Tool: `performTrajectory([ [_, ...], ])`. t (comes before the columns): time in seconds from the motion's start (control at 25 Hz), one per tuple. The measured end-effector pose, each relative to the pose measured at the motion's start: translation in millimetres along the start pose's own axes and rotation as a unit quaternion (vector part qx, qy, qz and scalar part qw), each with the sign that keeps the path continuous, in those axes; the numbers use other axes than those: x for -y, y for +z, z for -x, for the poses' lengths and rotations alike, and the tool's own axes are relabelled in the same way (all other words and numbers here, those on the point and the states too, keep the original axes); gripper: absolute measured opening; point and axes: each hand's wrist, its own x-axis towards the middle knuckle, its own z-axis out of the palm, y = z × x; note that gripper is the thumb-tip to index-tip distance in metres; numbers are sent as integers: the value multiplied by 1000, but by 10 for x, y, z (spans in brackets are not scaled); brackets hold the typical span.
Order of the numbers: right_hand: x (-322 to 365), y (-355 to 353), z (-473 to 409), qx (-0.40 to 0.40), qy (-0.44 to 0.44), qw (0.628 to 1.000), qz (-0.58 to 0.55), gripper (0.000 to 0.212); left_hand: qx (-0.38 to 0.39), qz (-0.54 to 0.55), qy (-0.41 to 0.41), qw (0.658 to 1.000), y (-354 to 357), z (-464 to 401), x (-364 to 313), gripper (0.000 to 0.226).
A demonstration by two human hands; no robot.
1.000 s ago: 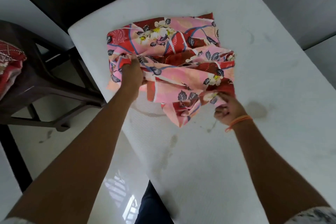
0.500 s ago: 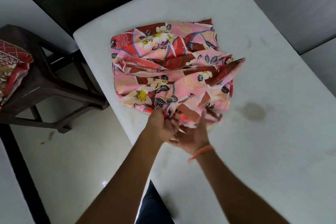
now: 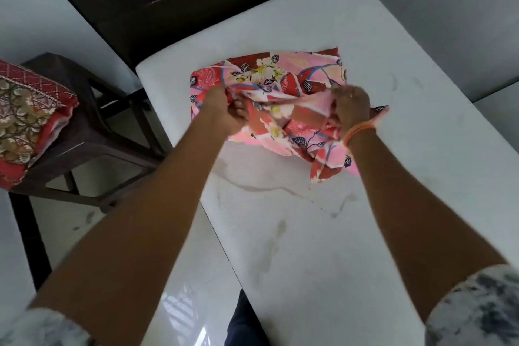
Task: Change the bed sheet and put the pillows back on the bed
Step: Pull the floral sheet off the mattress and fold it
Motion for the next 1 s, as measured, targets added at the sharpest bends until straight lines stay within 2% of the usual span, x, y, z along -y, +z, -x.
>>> performTrajectory([
  [0.08, 32, -35, -218, 51, -121, 979, 159, 48, -36, -43, 28, 998, -101, -274, -187, 45],
  [0.16, -178, -16, -232, 56, -252, 906, 336, 54, -6, -111, 55, 992, -246, -484, -151, 36],
  [0.2, -355, 11, -163, 33, -298, 872, 387, 51, 21, -189, 82, 978, -317, -570, -50, 36],
  [0.24, -559, 32, -48, 21, -325, 849, 415, 45, 43, -303, 132, 943, -409, -654, 100, 43],
  [0.28, -778, 50, 83, 40, -326, 840, 432, 40, 47, -437, 201, 875, -510, -729, 278, 50],
  [0.36, -1219, 79, 350, 129, -243, 842, 464, 42, 64, -644, 310, 697, -677, -796, 652, 59],
  [0.4, -1431, 96, 433, 164, -187, 832, 496, 49, 92, -717, 328, 608, -735, -833, 826, 66],
  [0.48, -1747, 99, 507, 163, -127, 808, 552, 63, 127, -825, 327, 444, -805, -928, 1093, 76],
  [0.52, -1822, 101, 503, 133, -112, 804, 568, 67, 115, -853, 344, 376, -799, -965, 1183, 76],
  [0.56, -1843, 117, 476, 94, -102, 803, 580, 67, 97, -863, 372, 327, -771, -1001, 1245, 72],
  [0.6, -1830, 151, 435, 54, -99, 802, 587, 65, 85, -866, 393, 296, -721, -1008, 1269, 66],
  [0.68, -1742, 214, 336, 12, -117, 784, 610, 53, 82, -861, 420, 274, -634, -999, 1266, 53],
  [0.76, -1569, 257, 191, 32, -136, 770, 623, 33, 80, -853, 436, 277, -546, -973, 1199, 33],
  [0.88, -1265, 152, -3, 39, -194, 817, 542, 16, 83, -823, 466, 314, -358, -910, 1061, 13],
  [1.0, -1036, 0, -15, -10, -261, 866, 425, 12, 58, -785, 508, 349, -221, -826, 887, 16],
])
